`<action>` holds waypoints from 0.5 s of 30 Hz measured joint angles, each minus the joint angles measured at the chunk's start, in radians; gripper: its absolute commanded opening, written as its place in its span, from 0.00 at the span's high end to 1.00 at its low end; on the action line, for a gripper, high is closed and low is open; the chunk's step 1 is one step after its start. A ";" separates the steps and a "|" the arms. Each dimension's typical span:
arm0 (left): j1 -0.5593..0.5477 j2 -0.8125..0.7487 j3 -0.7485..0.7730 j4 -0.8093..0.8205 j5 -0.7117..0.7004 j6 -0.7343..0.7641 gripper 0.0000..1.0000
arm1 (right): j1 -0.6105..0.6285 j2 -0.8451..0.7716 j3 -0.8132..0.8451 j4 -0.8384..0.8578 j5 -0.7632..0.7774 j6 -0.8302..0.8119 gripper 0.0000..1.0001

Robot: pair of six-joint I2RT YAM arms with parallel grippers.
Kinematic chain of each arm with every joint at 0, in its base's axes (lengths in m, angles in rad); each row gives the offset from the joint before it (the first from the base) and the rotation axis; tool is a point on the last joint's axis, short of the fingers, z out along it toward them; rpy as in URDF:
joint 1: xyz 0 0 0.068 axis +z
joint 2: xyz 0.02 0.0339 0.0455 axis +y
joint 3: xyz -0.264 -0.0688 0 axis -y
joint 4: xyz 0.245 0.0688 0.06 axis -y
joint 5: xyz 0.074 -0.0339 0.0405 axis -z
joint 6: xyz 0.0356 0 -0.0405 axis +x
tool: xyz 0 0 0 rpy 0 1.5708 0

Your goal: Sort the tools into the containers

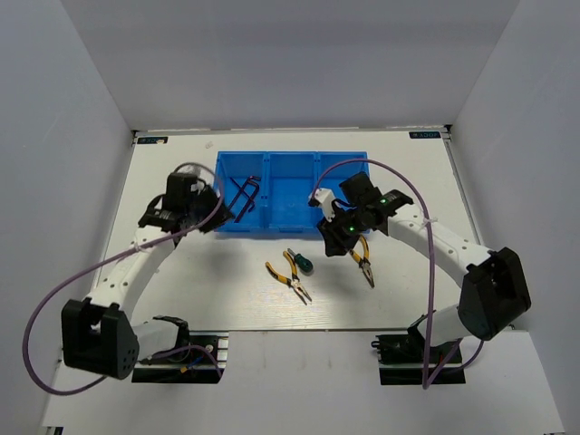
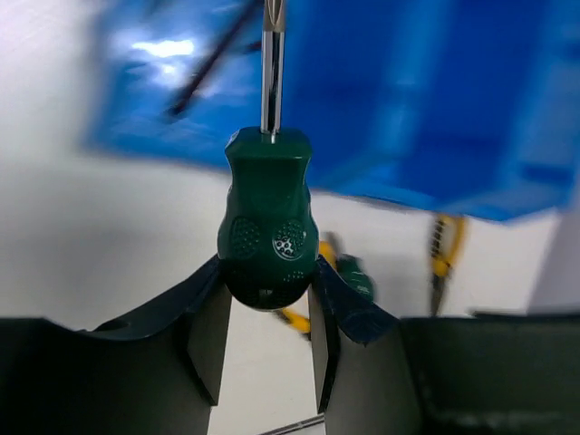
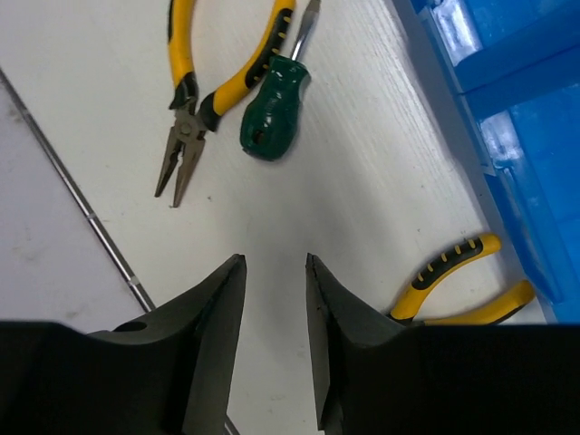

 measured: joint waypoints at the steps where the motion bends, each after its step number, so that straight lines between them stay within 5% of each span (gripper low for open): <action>1: -0.008 0.026 0.032 0.047 0.068 0.042 1.00 | 0.000 0.009 0.000 0.001 0.012 -0.002 0.64; 6: -0.067 0.247 0.196 0.319 0.338 0.171 1.00 | 0.000 0.037 0.000 0.005 0.060 -0.003 0.84; 8: -0.098 0.354 0.277 0.376 0.401 0.202 1.00 | 0.000 0.041 0.000 0.008 0.077 0.008 0.84; 13: -0.172 0.582 0.457 0.417 0.445 0.267 0.98 | 0.000 0.050 0.000 0.010 0.100 0.042 0.50; 15: -0.190 0.630 0.477 0.410 0.438 0.284 0.80 | -0.001 0.050 0.000 0.015 0.099 0.049 0.49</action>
